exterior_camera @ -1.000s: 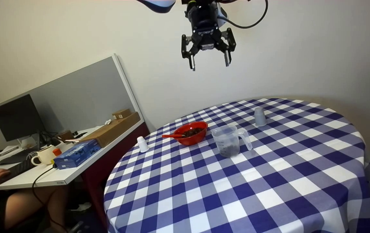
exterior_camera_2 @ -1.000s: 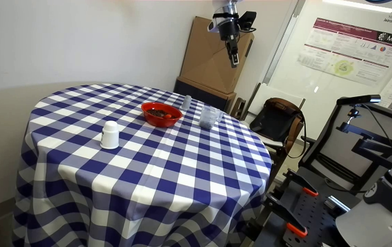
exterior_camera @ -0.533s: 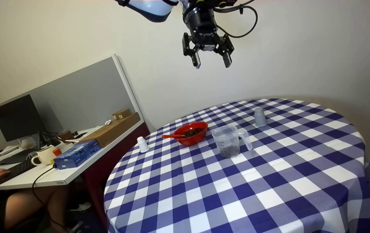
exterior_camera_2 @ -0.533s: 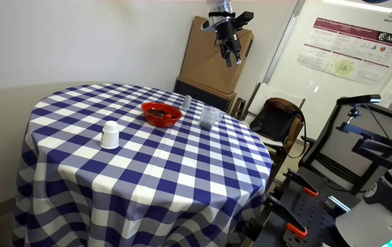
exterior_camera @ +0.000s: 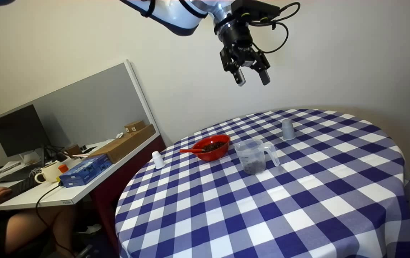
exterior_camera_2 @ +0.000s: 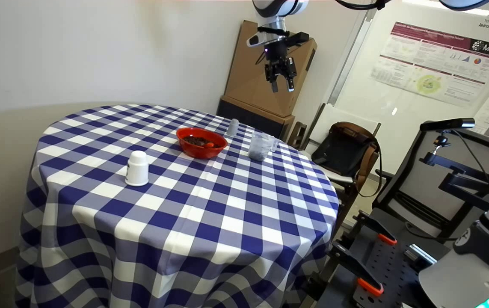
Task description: Use the spoon to place some of the contents in the red bowl into the jug, pour the contents in the jug into the red bowl
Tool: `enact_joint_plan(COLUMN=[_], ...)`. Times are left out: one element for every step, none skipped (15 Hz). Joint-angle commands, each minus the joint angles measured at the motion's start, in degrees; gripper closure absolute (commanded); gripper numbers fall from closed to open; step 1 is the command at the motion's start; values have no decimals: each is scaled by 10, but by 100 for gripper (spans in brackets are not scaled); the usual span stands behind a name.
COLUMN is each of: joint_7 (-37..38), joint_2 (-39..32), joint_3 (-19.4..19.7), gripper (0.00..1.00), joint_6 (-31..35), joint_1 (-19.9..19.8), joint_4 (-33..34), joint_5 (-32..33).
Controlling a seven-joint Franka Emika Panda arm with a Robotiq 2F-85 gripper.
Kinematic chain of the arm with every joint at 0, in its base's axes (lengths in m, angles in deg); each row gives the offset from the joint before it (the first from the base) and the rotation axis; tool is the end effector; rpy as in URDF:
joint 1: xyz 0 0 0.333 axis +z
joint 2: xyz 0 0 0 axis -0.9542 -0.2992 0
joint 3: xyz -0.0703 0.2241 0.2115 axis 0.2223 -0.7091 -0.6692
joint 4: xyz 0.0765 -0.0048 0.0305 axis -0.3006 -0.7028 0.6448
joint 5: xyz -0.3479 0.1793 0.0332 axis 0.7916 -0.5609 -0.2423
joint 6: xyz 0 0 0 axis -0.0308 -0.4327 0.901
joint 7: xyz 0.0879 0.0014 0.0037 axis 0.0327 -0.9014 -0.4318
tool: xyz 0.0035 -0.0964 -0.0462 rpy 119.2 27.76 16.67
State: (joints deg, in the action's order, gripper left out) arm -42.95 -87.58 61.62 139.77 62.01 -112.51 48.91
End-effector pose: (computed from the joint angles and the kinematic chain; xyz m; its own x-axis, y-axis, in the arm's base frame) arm 0.6801 -0.1823 0.3515 0.2714 0.8549 -0.4420 0.8785 -0.4077 -0.2491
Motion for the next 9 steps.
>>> enact_joint_plan(joint_7=[-32, -35, -35, -34, -33, -31, -32, -34, -37], joint_2=[23, 28, 36, 42, 49, 55, 62, 68, 74], joint_3=[2, 2, 3, 4, 4, 5, 5, 6, 7], gripper=[0, 0, 0, 0, 0, 0, 0, 0, 0], joint_6=[60, 74, 88, 100, 112, 125, 138, 151, 164], joint_1=[-1, -1, -1, -2, -3, -5, -7, -9, -11], joint_4=[-56, -72, -92, -110, -128, -149, -170, -188, -206], joint_5=[1, 0, 0, -1, -2, -3, -4, -4, -3])
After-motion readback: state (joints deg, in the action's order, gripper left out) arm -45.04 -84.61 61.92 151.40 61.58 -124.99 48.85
